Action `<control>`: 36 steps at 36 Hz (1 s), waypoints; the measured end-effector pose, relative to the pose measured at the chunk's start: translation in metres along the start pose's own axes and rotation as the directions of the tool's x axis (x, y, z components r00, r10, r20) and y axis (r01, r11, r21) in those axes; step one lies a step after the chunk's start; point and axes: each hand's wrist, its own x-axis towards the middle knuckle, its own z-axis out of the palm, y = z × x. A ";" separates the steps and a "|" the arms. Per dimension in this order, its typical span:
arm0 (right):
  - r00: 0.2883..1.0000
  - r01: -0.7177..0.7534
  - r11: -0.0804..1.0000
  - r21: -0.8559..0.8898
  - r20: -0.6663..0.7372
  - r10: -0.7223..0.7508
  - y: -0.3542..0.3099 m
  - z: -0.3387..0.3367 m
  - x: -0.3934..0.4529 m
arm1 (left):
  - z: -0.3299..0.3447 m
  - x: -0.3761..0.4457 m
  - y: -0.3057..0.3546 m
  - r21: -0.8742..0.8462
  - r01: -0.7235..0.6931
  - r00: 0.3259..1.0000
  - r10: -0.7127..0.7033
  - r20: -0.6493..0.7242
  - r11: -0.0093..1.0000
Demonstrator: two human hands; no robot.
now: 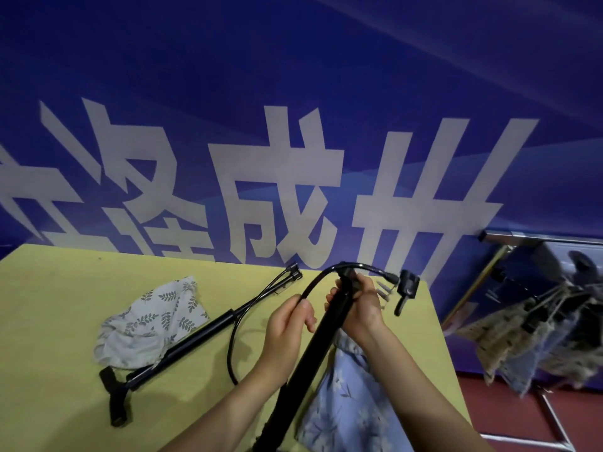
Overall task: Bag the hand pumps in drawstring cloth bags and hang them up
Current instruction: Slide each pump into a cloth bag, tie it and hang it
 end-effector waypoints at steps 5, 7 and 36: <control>0.996 -0.080 0.993 0.081 0.038 0.077 -0.007 -0.011 -0.001 | 0.007 0.009 0.018 -0.080 0.064 0.998 -0.062 0.025 0.995; 0.990 -0.107 0.993 0.041 0.095 0.103 -0.007 -0.008 -0.004 | 0.009 0.015 0.017 -0.087 0.112 0.994 -0.112 0.006 0.990; 0.975 0.223 0.975 -0.003 0.017 -0.222 0.024 -0.005 -0.014 | 0.020 0.012 -0.029 0.092 0.374 0.909 -0.384 0.160 0.923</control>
